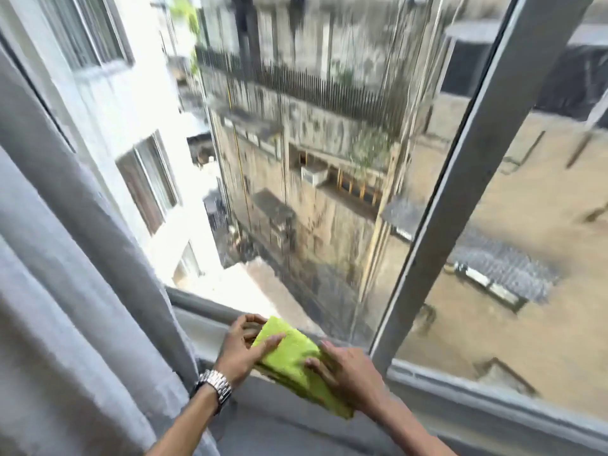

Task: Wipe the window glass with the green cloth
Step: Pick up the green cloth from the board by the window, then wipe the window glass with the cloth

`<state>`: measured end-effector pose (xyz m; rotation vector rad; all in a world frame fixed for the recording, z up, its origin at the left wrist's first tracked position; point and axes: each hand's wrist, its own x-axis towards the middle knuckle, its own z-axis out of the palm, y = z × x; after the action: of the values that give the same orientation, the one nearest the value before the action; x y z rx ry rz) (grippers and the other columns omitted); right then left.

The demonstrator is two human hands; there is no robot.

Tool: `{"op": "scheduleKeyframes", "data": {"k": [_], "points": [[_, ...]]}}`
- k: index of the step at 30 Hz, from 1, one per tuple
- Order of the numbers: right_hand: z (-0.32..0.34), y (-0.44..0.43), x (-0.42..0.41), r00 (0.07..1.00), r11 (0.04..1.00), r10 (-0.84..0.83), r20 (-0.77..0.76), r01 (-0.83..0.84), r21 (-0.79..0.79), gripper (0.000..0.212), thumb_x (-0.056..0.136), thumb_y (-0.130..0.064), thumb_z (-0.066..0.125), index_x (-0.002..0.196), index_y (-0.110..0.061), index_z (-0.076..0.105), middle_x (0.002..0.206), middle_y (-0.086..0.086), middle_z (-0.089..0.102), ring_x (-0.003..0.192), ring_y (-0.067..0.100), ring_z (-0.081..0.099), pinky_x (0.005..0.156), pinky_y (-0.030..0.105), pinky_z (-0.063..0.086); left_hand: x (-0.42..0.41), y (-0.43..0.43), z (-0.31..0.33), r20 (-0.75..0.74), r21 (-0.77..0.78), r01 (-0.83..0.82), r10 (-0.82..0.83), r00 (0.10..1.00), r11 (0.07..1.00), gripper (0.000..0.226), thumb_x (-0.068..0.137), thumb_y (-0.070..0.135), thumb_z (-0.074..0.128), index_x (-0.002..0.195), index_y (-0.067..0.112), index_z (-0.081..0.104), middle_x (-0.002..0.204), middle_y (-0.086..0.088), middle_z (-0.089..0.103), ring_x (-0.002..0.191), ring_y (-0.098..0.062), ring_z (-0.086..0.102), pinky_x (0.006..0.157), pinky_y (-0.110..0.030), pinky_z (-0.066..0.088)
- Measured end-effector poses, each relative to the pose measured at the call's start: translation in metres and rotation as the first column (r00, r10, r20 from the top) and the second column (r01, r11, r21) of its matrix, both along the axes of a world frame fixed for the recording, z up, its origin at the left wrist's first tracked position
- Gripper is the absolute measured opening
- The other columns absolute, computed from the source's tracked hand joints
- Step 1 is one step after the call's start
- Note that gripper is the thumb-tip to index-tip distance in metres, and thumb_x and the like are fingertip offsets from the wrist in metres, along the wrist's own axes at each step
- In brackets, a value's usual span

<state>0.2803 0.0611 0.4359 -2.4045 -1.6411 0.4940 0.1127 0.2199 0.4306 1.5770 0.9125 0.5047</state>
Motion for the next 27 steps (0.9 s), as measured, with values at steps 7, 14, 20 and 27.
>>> {"op": "scheduleKeyframes", "data": {"k": [7,14,20,27], "points": [[0.349,0.029,0.017,0.848,0.74,-0.295,0.441,-0.09,0.667,0.016,0.098,-0.025,0.065,0.101,-0.014,0.053,0.105,0.007,0.055,0.074,0.033,0.067,0.056,0.042,0.056,0.04,0.06,0.32,0.386,0.554,-0.016,-0.24,0.891,0.833,0.031,0.076,0.002,0.082,0.084,0.025,0.065,0.076,0.004,0.079,0.073,-0.004,0.073,0.063,-0.021,0.06],[0.507,0.08,0.012,0.399,0.54,-0.723,0.564,-0.183,0.822,0.05,0.074,0.013,0.074,0.118,-0.012,0.07,0.12,0.024,0.067,0.107,0.04,0.063,0.082,0.054,0.057,0.058,0.074,0.505,0.604,0.775,-0.476,-0.266,0.751,0.415,0.013,0.087,0.01,0.074,0.092,0.0,0.067,0.087,-0.01,0.076,0.077,-0.014,0.072,0.071,-0.033,0.062],[0.496,0.138,-0.002,0.322,0.507,-0.805,0.499,-0.065,0.86,0.018,0.088,-0.008,0.065,0.104,-0.003,0.072,0.109,0.016,0.071,0.095,0.033,0.066,0.087,0.046,0.058,0.041,0.172,0.504,0.504,0.855,-0.508,0.069,0.861,0.104,0.06,0.097,0.04,0.034,0.123,-0.008,0.058,0.126,-0.03,0.061,0.119,-0.045,0.058,0.104,-0.052,0.047],[0.455,0.177,0.011,0.543,0.428,-0.752,0.374,-0.028,0.903,0.091,0.099,-0.071,0.019,0.158,-0.001,0.02,0.166,0.028,0.014,0.155,0.044,0.008,0.129,0.052,0.015,0.041,0.273,0.474,0.381,0.924,-0.369,0.174,0.908,-0.095,0.058,0.102,0.042,0.017,0.159,0.033,0.015,0.171,-0.004,0.006,0.159,-0.025,0.006,0.128,-0.057,0.013]]}}
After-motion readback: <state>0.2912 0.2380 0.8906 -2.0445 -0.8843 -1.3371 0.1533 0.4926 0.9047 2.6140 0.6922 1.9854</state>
